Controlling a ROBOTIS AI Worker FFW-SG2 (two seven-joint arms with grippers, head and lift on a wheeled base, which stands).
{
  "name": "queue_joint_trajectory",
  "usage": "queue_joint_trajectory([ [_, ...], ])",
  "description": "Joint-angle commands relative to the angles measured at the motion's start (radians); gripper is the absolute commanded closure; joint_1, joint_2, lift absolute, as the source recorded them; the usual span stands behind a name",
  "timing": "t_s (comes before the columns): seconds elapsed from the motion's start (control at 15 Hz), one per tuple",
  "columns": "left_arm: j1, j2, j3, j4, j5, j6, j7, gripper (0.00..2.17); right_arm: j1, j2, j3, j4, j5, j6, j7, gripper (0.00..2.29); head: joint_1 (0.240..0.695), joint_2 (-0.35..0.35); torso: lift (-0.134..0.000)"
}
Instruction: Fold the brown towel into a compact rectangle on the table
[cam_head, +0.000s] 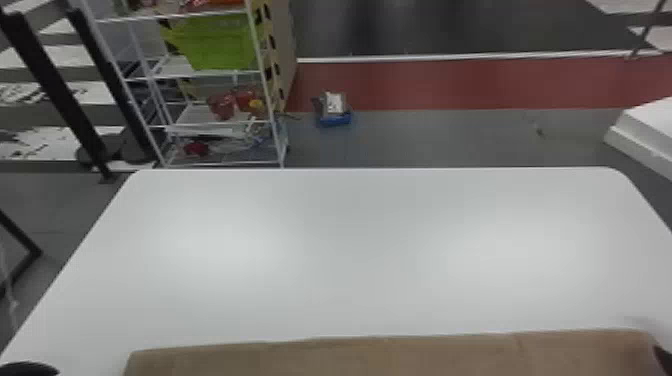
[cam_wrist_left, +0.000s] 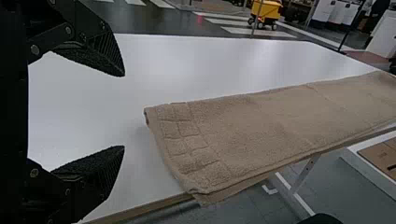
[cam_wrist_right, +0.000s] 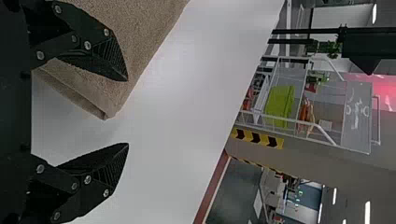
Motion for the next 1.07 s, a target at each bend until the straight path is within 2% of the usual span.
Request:
queue_joint_trajectory([
  [0.0,-0.001,0.0,0.0,-0.001,0.0,-0.002,-0.011,0.4,-0.002,0.0,-0.002,0.0,0.0,0.001,0.0,0.46,0.695,0.098,-0.123],
  [0.73,-0.001,-0.002,0.0,0.001,0.006,-0.002,-0.011,0.4,-0.003,0.002,0.003,0.0,0.0,0.001,0.0,0.46,0.695,0.099,-0.123],
  [0.8,-0.001,-0.005,0.001,0.001,0.02,-0.002,-0.011,0.4,-0.003,0.002,0.001,0.0,0.0,0.001,0.0,0.46,0.695,0.099,-0.123],
  [0.93,0.01,-0.008,-0.002,-0.003,0.136,0.028,-0.011,0.4,-0.003,0.005,0.003,0.003,0.003,-0.002,0.0,0.46,0.695,0.099,-0.123],
  [1.0,0.019,-0.012,-0.005,-0.019,0.182,0.144,-0.011,0.4,-0.003,0.008,0.004,0.002,0.008,-0.002,0.0,0.46,0.695,0.1,-0.123],
])
